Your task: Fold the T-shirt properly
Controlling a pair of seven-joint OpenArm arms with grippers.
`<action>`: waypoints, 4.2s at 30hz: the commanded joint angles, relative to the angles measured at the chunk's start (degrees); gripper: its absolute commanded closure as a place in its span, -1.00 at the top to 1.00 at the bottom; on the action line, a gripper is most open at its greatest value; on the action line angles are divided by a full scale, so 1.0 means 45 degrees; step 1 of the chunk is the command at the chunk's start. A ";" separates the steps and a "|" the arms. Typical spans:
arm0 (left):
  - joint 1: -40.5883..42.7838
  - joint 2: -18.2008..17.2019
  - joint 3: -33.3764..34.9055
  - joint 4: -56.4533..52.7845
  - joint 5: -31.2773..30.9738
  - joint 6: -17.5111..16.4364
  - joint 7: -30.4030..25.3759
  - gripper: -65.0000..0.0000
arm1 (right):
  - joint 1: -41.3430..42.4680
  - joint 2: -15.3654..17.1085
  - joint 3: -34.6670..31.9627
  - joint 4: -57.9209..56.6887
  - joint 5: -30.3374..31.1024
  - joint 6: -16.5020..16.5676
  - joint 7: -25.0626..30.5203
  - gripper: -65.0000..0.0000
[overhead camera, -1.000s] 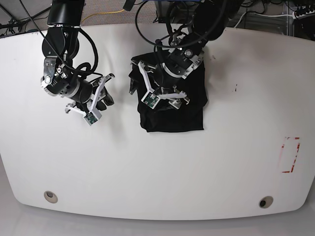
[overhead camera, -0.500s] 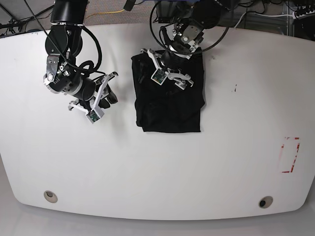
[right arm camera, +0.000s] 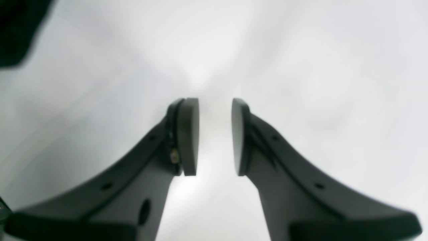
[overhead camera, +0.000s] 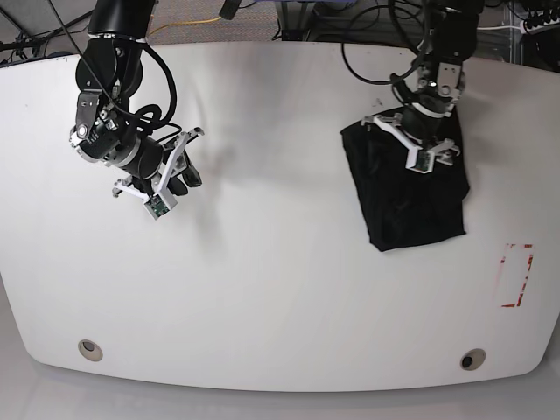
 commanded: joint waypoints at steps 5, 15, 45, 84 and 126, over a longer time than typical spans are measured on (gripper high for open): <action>0.0306 -0.1822 -0.2451 -0.0665 -0.0505 -0.2511 0.3845 0.55 | -0.0042 0.0159 0.0043 0.0568 0.0110 0.0017 0.0217 -0.53; 0.0287 -0.5143 -0.5205 -0.3575 -0.2381 -0.6165 0.4256 0.54 | -0.0764 0.0120 0.0297 0.0939 0.0110 0.0017 0.0217 -0.53; -0.0358 -0.4498 -0.5303 0.2754 -0.2596 -0.4973 0.5037 0.53 | -0.1292 0.0120 0.0863 0.1466 -0.0554 0.0017 0.0901 -0.53; 0.7789 0.4996 -0.4619 0.7502 0.3187 -0.3156 0.1833 0.53 | -0.7543 -0.1951 0.2661 0.0822 -0.5223 0.0008 1.1177 -0.53; 0.1537 0.2164 -0.3428 -1.2523 0.1781 -0.2297 -0.1058 0.33 | -0.5961 -0.2419 0.2563 -1.3615 -0.8564 -0.2063 1.4889 -0.53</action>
